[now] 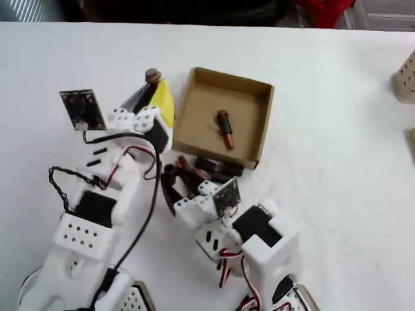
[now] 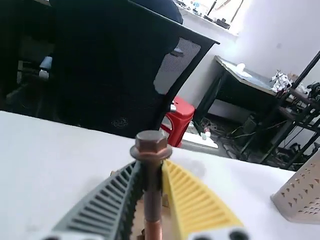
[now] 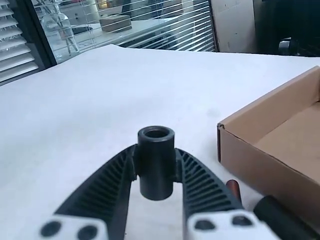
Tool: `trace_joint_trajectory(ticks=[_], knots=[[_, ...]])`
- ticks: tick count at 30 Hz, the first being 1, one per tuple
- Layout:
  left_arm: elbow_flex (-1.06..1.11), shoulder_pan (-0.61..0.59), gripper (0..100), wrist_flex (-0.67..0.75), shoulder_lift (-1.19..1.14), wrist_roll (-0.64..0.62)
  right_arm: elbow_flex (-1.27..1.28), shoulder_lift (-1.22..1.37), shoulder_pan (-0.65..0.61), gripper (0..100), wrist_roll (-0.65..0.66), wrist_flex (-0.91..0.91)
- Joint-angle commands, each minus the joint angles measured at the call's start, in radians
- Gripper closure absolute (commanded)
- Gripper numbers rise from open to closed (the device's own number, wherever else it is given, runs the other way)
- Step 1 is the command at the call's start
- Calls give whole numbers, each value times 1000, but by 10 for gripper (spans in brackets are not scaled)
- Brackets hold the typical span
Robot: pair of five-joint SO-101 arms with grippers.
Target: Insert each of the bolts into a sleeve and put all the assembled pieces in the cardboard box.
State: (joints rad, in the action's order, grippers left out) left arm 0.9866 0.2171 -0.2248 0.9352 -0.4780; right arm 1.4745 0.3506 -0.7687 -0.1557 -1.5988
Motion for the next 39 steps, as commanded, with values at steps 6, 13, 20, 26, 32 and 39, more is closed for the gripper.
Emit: trace_joint_trajectory(ticks=[6, 13, 20, 26, 32, 39], knots=[[265, 18, 980, 103, 142, 155, -37, -2, 5, 981, -2, 4], [437, 30, 980, 140, 360, 192, -37, -2, 5, 981, -2, 4], [465, 94, 980, 8, 513, 196, -38, -4, 1, 981, -2, 58], [617, 87, 980, 31, 713, 226, -38, -4, 1, 981, -2, 54], [683, 85, 980, 29, 802, 279, -48, -4, 4, 981, -2, 58], [677, 85, 980, -5, 800, 279, -48, -4, 4, 981, -2, 59]])
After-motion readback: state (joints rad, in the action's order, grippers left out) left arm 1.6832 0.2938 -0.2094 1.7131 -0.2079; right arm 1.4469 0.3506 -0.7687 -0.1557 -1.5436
